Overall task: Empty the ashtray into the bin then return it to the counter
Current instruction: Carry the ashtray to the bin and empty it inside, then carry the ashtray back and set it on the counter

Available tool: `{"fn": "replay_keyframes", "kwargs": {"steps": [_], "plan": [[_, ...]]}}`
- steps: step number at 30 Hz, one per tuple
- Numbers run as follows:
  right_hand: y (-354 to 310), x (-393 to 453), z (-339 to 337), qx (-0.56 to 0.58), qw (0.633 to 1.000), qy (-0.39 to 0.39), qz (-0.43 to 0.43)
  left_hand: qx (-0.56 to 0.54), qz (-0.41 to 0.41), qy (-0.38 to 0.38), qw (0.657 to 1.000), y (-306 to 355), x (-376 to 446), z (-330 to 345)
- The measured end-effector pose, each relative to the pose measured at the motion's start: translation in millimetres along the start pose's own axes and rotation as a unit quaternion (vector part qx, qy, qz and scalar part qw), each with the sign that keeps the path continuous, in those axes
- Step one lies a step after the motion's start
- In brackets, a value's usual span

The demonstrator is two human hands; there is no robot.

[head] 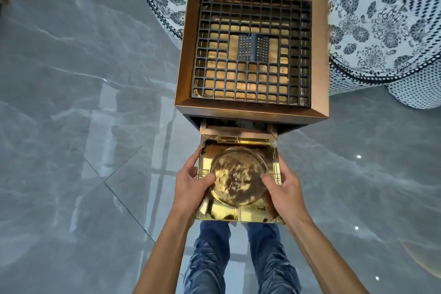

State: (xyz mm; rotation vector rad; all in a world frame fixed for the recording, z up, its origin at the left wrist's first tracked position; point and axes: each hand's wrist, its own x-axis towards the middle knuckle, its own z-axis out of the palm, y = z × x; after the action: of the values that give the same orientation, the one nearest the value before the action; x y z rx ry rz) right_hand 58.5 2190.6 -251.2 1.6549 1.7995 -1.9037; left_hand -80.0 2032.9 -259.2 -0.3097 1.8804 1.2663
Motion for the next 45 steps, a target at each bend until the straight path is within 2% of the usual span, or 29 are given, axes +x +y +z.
{"fn": "replay_keyframes", "kwargs": {"steps": [5,15,24,31,39,45], "plan": [[-16,-44,-13,0.003,1.000,0.005,-0.011,-0.018,0.030,-0.020,0.999,3,-37,-9],[-96,-129,-41,-0.005,0.998,0.027,-0.062,-0.025,0.115,-0.052,0.992,80,-132,-26],[-187,-187,-67,0.006,0.987,0.029,-0.159,-0.037,0.170,-0.077,0.982,177,-195,-43],[-269,-221,-97,0.031,0.970,0.021,-0.241,-0.053,0.218,-0.139,0.964,255,-231,-46],[-346,-245,-134,0.044,0.954,0.005,-0.296,-0.030,0.266,-0.135,0.954,343,-273,-44],[-403,-264,-164,0.056,0.947,-0.007,-0.317,-0.087,0.298,-0.165,0.936,403,-309,-46]]}}
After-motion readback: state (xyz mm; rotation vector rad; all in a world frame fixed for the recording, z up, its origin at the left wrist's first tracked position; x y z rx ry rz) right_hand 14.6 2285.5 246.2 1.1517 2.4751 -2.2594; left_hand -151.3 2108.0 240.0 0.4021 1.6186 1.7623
